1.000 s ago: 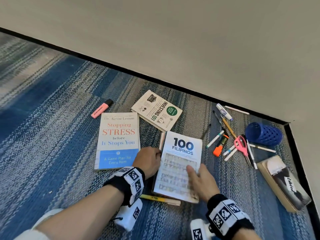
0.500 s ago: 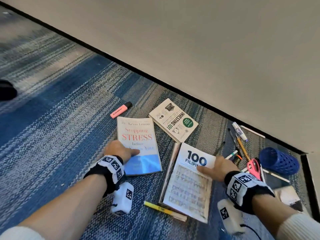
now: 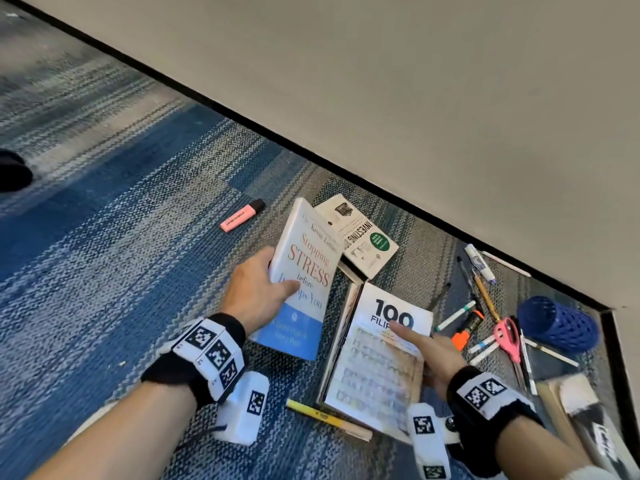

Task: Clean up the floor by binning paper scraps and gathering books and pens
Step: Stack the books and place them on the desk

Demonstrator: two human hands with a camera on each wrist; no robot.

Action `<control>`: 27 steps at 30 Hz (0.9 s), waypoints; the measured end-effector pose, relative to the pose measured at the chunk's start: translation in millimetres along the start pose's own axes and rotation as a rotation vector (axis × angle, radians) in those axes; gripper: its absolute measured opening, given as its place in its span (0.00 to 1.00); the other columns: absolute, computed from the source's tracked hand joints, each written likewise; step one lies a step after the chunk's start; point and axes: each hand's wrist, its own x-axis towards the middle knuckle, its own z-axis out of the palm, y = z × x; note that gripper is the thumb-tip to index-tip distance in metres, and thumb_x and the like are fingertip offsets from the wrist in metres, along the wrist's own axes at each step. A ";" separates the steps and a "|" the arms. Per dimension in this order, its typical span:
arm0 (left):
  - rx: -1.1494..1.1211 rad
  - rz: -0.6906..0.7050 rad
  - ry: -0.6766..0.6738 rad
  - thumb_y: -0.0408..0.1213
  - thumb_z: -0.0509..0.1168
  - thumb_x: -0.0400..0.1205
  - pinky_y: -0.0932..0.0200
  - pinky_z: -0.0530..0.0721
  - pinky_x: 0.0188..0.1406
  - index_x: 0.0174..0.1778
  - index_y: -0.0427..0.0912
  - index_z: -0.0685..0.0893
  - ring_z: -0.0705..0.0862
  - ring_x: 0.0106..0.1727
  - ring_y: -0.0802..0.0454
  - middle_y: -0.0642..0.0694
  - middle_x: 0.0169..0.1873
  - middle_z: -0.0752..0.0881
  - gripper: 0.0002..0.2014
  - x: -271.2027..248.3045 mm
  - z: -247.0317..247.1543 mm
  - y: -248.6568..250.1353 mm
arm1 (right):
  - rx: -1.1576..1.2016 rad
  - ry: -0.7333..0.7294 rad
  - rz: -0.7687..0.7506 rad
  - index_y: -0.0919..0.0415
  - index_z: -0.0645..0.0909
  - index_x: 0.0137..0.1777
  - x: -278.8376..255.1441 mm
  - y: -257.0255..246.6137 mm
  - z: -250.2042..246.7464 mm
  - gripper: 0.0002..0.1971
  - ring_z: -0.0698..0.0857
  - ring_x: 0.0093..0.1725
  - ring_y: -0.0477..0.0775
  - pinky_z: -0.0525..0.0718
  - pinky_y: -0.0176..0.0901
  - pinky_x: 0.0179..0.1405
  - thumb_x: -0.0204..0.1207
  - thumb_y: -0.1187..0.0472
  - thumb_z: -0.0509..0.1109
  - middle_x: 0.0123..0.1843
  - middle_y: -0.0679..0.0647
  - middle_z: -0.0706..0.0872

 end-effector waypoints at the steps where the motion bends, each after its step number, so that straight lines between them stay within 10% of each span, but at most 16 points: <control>1: -0.001 -0.014 -0.032 0.35 0.75 0.76 0.49 0.89 0.43 0.50 0.46 0.80 0.88 0.45 0.51 0.50 0.49 0.89 0.11 -2.3 2.3 -1.9 | -0.015 0.011 0.036 0.65 0.79 0.67 2.5 -0.9 -2.1 0.54 0.82 0.65 0.64 0.81 0.61 0.63 0.43 0.33 0.86 0.63 0.54 0.84; 3: -0.031 -0.041 -0.090 0.34 0.75 0.76 0.47 0.91 0.43 0.50 0.47 0.80 0.89 0.45 0.50 0.50 0.50 0.89 0.11 -7.8 10.5 -6.8 | -0.001 0.015 0.074 0.63 0.75 0.72 16.2 1.1 -5.6 0.64 0.82 0.65 0.66 0.81 0.65 0.64 0.35 0.27 0.83 0.65 0.56 0.82; 7: -0.004 -0.038 -0.081 0.35 0.75 0.75 0.49 0.91 0.44 0.50 0.48 0.80 0.89 0.46 0.50 0.50 0.50 0.89 0.12 -18.0 27.0 -13.5 | 0.104 -0.042 0.069 0.56 0.83 0.64 34.3 10.9 -4.9 0.54 0.88 0.56 0.63 0.83 0.64 0.63 0.35 0.30 0.86 0.57 0.56 0.90; 13: 0.034 0.062 -0.111 0.37 0.75 0.75 0.52 0.90 0.44 0.50 0.47 0.79 0.88 0.48 0.50 0.50 0.53 0.89 0.13 -23.8 35.2 -6.2 | 0.215 -0.239 -0.016 0.62 0.87 0.59 -5.0 -9.5 11.1 0.23 0.91 0.50 0.60 0.87 0.50 0.53 0.67 0.51 0.80 0.51 0.59 0.92; 17: 0.083 0.118 -0.073 0.37 0.75 0.75 0.53 0.90 0.43 0.52 0.46 0.78 0.88 0.49 0.48 0.49 0.55 0.88 0.14 -18.7 27.0 4.0 | 0.335 -0.287 -0.067 0.64 0.82 0.64 -22.9 -11.9 17.1 0.18 0.88 0.57 0.67 0.87 0.60 0.56 0.75 0.61 0.73 0.56 0.63 0.90; 22: 0.146 0.227 -0.041 0.38 0.75 0.77 0.64 0.87 0.33 0.48 0.47 0.71 0.88 0.47 0.48 0.47 0.53 0.88 0.17 -13.8 13.3 21.9 | 0.396 -0.204 -0.121 0.68 0.80 0.64 -39.1 -12.8 -28.1 0.21 0.88 0.56 0.71 0.83 0.65 0.62 0.75 0.56 0.72 0.57 0.70 0.88; 27: -0.140 0.146 -0.136 0.36 0.76 0.75 0.45 0.90 0.46 0.49 0.47 0.73 0.89 0.48 0.50 0.50 0.51 0.88 0.17 -15.9 31.0 21.4 | 0.600 -0.151 -0.131 0.63 0.82 0.50 -61.2 -20.9 -75.9 0.18 0.91 0.36 0.63 0.87 0.57 0.49 0.77 0.46 0.66 0.39 0.63 0.91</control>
